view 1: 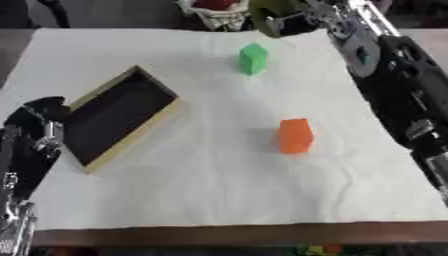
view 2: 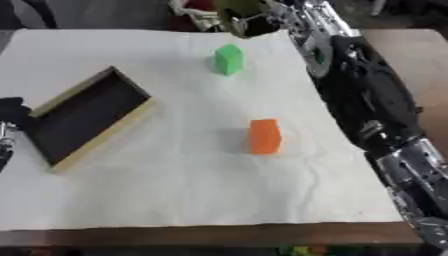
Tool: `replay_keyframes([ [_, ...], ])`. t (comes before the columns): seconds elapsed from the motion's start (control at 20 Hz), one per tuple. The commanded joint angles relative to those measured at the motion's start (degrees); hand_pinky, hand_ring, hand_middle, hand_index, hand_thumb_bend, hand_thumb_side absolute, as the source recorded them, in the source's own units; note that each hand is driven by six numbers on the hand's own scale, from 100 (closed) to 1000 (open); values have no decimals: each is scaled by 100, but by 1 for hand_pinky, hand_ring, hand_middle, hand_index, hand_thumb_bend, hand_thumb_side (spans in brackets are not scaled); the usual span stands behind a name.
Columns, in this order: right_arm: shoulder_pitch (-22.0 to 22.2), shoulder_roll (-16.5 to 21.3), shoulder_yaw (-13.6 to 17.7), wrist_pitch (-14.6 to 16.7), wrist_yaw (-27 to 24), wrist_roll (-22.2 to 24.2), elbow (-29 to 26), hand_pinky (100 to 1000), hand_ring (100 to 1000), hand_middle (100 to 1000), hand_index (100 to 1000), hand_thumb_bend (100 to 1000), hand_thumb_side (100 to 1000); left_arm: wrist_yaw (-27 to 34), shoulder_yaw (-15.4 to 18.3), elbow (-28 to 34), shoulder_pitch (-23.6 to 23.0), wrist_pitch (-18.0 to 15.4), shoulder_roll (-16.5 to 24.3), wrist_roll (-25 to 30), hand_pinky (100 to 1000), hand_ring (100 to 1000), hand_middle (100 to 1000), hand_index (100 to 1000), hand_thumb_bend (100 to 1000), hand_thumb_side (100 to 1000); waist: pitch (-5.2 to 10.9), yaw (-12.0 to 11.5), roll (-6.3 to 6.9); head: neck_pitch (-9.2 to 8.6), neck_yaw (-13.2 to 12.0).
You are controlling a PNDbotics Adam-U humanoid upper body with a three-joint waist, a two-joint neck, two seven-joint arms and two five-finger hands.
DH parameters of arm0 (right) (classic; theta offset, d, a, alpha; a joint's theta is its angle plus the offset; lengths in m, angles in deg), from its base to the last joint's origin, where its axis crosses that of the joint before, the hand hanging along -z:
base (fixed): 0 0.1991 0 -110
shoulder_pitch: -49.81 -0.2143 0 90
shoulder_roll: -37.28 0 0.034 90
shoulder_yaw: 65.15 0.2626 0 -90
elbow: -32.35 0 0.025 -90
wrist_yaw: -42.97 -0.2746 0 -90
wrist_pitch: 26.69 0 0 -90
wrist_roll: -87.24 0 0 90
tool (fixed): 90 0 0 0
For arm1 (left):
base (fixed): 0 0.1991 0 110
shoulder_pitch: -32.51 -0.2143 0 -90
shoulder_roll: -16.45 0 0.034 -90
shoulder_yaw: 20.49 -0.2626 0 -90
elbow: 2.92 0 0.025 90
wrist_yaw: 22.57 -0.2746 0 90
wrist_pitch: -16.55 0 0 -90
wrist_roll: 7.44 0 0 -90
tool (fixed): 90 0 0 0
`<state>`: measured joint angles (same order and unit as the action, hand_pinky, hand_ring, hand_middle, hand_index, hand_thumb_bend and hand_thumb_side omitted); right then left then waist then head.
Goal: Pick up objects on the table and place them in the box.
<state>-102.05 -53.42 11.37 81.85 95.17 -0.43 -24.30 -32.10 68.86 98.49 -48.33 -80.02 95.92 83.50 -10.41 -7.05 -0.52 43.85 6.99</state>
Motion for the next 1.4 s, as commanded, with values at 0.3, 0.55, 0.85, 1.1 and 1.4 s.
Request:
replay_keyframes([
  [0.3, -362, -738, -67, 319, 165, 324, 150, 670, 616, 339, 435, 100, 100, 105, -74, 145, 175, -39, 46, 78, 624, 617, 592, 741, 100, 577, 53, -300, -2, 27, 298],
  [0.55, -382, -1146, -62, 494, 381, 482, 326, 670, 617, 342, 440, 100, 100, 141, -69, 272, 228, -73, 36, 69, 613, 610, 590, 740, 100, 564, 14, -532, -12, 27, 450],
  [0.85, -316, -1488, -16, 550, 685, 458, 536, 670, 618, 348, 446, 100, 100, 224, -41, 520, 280, -104, 56, -33, 607, 604, 581, 737, 100, 542, -16, -783, -15, 27, 616],
  [1.1, -220, -1723, -13, 575, 1118, 370, 642, 691, 644, 433, 531, 100, 100, 354, -14, 678, 337, -114, 65, -170, 604, 598, 574, 733, 100, 549, -31, -941, -28, 27, 731],
  [1.4, -150, -1816, -52, 430, 1760, -15, 576, 735, 733, 695, 825, 220, 100, 512, 1, 795, 422, -133, 76, -357, 611, 596, 570, 724, 100, 548, -39, -946, -57, 27, 755],
])
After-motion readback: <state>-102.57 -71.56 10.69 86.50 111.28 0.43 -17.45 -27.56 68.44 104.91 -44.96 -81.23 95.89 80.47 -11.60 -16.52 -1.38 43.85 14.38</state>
